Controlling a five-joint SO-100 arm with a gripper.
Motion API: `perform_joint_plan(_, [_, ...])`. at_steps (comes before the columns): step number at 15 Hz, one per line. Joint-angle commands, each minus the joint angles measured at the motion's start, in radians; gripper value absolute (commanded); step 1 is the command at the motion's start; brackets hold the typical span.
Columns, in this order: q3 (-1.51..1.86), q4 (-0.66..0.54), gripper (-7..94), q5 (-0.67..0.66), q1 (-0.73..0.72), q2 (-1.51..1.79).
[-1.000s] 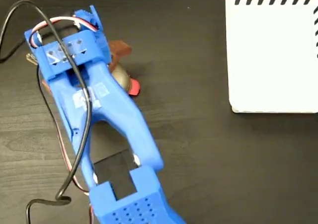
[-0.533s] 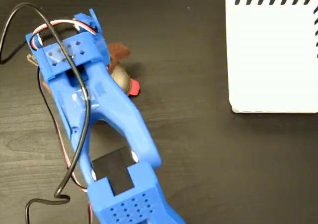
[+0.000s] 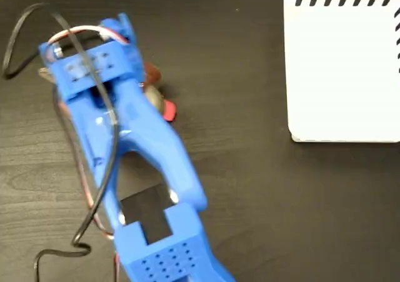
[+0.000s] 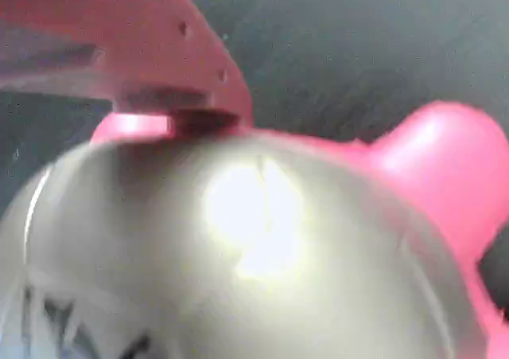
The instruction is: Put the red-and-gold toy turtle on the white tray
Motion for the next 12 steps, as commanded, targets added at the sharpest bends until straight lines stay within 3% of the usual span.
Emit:
perform_joint_plan(1, [0.005,0.011,29,0.012,-0.002,0.034])
perform_joint_plan(4, [0.005,0.003,0,0.015,0.014,0.031])
perform_joint_plan(9, [0.005,0.023,0,0.008,0.028,0.118])
perform_joint_plan(12, [-0.069,0.146,0,-0.038,0.034,0.284])
